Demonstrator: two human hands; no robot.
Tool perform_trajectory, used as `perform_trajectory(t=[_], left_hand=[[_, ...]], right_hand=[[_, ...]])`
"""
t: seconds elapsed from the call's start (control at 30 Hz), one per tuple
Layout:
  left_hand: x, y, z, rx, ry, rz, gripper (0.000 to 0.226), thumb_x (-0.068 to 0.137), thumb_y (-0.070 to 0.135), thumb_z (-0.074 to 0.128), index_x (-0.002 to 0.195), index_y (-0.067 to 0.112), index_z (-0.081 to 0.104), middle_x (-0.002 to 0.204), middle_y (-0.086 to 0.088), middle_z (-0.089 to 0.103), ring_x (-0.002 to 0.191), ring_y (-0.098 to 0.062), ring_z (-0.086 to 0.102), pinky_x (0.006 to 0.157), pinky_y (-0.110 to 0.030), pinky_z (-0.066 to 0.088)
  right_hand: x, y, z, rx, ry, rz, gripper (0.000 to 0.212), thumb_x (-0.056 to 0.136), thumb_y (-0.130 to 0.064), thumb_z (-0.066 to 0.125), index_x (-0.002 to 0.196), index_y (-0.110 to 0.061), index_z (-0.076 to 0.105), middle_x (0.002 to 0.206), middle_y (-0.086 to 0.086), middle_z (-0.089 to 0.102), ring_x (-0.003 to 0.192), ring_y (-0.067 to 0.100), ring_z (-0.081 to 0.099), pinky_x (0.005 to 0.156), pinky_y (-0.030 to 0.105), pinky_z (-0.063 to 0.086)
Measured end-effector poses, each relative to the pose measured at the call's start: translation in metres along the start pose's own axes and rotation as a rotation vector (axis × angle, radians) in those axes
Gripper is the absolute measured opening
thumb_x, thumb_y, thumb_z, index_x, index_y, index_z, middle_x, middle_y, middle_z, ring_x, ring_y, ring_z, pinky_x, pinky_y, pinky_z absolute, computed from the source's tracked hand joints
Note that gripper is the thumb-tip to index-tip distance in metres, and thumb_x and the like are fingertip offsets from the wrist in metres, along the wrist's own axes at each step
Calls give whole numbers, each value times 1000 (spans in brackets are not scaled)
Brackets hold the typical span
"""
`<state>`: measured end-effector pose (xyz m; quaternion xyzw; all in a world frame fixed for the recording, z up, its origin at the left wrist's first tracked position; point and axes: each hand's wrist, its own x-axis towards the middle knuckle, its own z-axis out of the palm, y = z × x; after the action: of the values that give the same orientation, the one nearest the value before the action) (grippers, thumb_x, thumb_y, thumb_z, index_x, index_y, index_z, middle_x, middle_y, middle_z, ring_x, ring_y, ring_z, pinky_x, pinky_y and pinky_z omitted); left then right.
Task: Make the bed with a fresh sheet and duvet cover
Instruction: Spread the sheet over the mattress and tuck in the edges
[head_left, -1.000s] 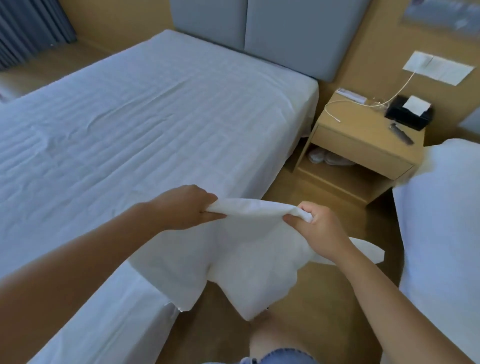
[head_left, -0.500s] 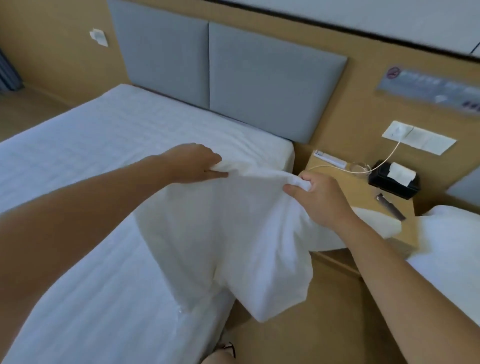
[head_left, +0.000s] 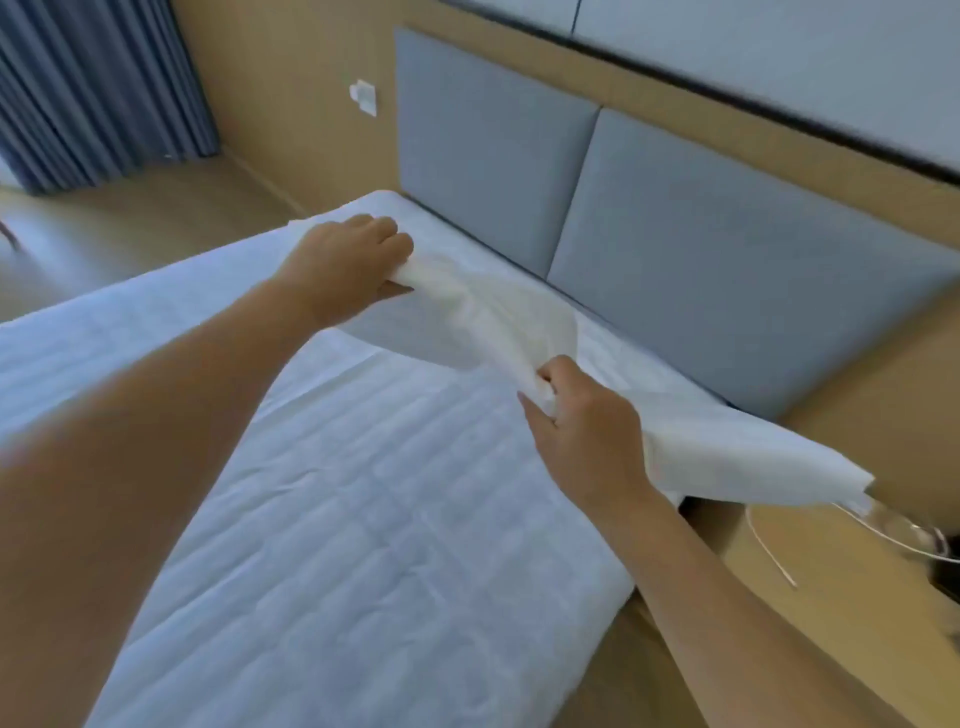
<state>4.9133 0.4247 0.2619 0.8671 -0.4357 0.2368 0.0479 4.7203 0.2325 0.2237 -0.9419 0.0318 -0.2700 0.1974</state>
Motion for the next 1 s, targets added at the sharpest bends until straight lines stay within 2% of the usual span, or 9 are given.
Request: perform_trajectory(t=[0.07, 0.17, 0.27, 0.43, 0.5, 0.6, 0.73, 0.83, 1.0], left_hand=[[-67, -16, 50, -4, -34, -218, 24, 76, 19, 70, 84, 0, 58, 78, -22, 55, 67, -41, 59, 53, -44, 47], [-182, 13, 126, -99, -256, -586, 29, 78, 8, 71, 104, 1, 61, 96, -24, 59, 88, -44, 58, 71, -51, 49], [-268, 81, 187, -365, -531, -1066, 35, 90, 19, 59, 122, 6, 53, 117, -18, 55, 109, -37, 53, 89, -44, 43], [-284, 188, 262, -924, -620, -1801, 56, 92, 41, 55, 134, 6, 41, 132, -14, 51, 123, -27, 49, 94, -31, 38], [-257, 214, 281, -1159, -435, -2030, 49, 90, 37, 60, 125, 6, 45, 117, -9, 55, 121, -26, 51, 92, -29, 40], [-227, 246, 307, -1279, -115, -2328, 71, 79, 32, 75, 132, 7, 33, 117, -3, 50, 111, -23, 52, 89, -30, 43], [-225, 263, 326, -1259, 6, -2465, 78, 63, 31, 86, 125, 13, 41, 114, 1, 57, 102, -21, 57, 88, -36, 50], [-228, 261, 319, -1340, 84, -2448, 44, 70, 23, 82, 107, 12, 63, 105, -6, 70, 95, -24, 67, 81, -35, 55], [-223, 233, 245, -1418, 203, -2200, 17, 73, 7, 75, 89, 10, 71, 86, -7, 74, 79, -22, 72, 68, -33, 59]], right_hand=[[-18, -11, 73, 91, -340, 87, 20, 91, -22, 58, 106, -10, 54, 93, 8, 63, 80, 32, 60, 62, 32, 39], [-62, -14, 182, 157, -844, 116, 34, 96, -21, 46, 129, -13, 40, 124, 8, 48, 113, 30, 49, 83, 33, 40], [-108, 3, 251, 209, -1073, 160, 42, 95, -22, 45, 135, -13, 38, 133, 7, 42, 124, 26, 40, 92, 33, 38], [-148, 89, 289, 61, -1190, 271, 44, 92, -25, 51, 134, -12, 43, 136, 9, 39, 127, 27, 35, 103, 35, 34], [-147, 125, 294, 9, -1113, 371, 40, 90, -22, 54, 127, -8, 49, 131, 11, 44, 123, 29, 39, 100, 34, 33], [-141, 166, 296, -43, -988, 416, 33, 88, -20, 57, 117, -4, 56, 122, 14, 49, 116, 31, 43, 98, 36, 35], [-143, 183, 298, -12, -918, 455, 37, 90, -26, 58, 120, -4, 54, 125, 12, 46, 121, 29, 38, 99, 33, 30], [-150, 173, 296, -47, -1081, 394, 56, 90, -43, 55, 135, -11, 42, 136, 12, 34, 128, 30, 29, 105, 37, 26], [-144, 125, 256, 44, -1222, 35, 76, 83, -69, 13, 145, -30, 31, 153, 1, 20, 142, 18, 10, 114, 48, 3]])
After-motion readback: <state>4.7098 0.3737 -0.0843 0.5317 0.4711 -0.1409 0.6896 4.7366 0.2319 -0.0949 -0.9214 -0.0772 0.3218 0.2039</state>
